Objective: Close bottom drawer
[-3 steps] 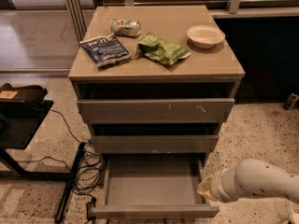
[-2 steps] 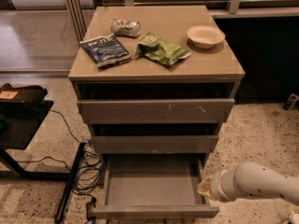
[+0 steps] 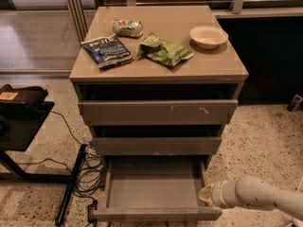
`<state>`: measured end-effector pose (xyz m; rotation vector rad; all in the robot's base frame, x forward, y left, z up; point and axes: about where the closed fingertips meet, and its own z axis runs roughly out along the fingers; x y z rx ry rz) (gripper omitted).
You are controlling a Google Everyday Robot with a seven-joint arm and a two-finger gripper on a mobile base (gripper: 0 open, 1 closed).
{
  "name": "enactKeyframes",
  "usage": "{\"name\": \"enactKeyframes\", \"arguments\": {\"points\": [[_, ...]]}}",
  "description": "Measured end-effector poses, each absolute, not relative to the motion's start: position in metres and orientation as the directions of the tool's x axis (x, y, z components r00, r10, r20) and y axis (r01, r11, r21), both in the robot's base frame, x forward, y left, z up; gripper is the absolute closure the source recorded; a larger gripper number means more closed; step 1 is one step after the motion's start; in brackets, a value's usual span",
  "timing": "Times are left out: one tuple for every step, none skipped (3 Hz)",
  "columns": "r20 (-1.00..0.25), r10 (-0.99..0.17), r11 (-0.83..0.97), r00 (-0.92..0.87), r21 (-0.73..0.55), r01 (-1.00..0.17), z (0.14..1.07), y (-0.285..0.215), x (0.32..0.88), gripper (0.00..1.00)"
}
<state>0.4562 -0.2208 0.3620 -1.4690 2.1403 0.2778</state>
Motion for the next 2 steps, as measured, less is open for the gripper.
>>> {"name": "enactKeyframes", "arguments": {"points": [[-0.525, -0.804, 0.376, -0.279, -0.086, -0.923, 0.315, -0.225, 0.458, 1.0], [-0.486, -0.821, 0.348, -0.3, -0.01, -0.937, 0.266, -0.224, 0.456, 1.0]]}}
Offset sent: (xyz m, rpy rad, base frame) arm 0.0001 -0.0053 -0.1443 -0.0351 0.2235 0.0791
